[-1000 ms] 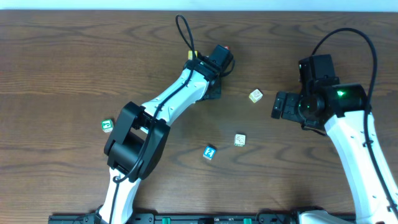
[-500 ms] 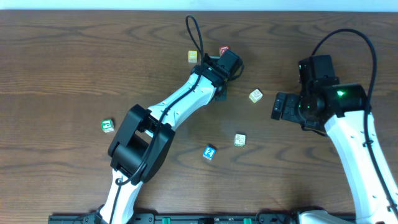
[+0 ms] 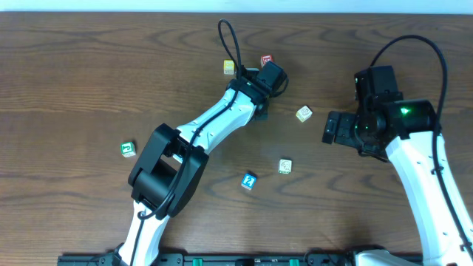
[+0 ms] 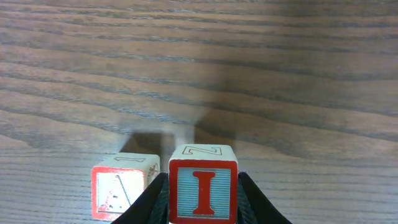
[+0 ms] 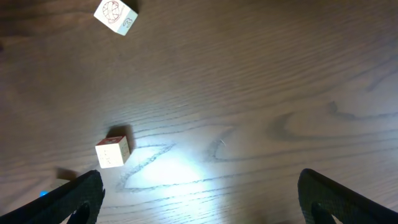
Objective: Spell out Ai2
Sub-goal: 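Lower the I block beside the A block and release it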
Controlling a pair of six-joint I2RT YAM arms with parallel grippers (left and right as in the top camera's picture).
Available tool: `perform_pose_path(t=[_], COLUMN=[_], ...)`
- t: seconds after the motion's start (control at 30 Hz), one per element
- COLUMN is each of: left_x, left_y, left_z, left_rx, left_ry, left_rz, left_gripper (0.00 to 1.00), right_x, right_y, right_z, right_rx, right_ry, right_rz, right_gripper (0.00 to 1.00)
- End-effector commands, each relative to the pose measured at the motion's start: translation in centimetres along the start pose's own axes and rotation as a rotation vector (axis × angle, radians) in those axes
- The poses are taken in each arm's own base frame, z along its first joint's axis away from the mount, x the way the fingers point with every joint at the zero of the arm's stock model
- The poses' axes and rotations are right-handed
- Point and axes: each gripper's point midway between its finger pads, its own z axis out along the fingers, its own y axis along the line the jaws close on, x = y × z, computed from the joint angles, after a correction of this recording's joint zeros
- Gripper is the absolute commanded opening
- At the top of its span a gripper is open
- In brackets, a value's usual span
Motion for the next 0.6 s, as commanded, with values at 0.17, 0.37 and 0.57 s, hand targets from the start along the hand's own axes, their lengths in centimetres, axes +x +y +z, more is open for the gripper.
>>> perform_pose_path(t=[0.17,0.37,0.57], left_x=[1.2,1.9,2.2], left_y=[0.1,0.2,0.2], left_z=[0.6,1.1,1.8], left_rx=[0.002,-0.006,0.001], left_ry=[0.043,0.052,0.044], left_rz=[-0.027,-0.026,-0.028], left_gripper=[0.20,0.20,0.22], right_x=[-0.1,0.0,0.0], right_y=[0.2,0.2,0.2], right_z=[-0.5,-0.5,-0.5], right_rx=[-0.012,-0.010,-0.010], right_ry=[-0.014,-0.011,-0.010], right_rz=[0.009,0.009,0.009], right_gripper=[0.99,0.99,0.99])
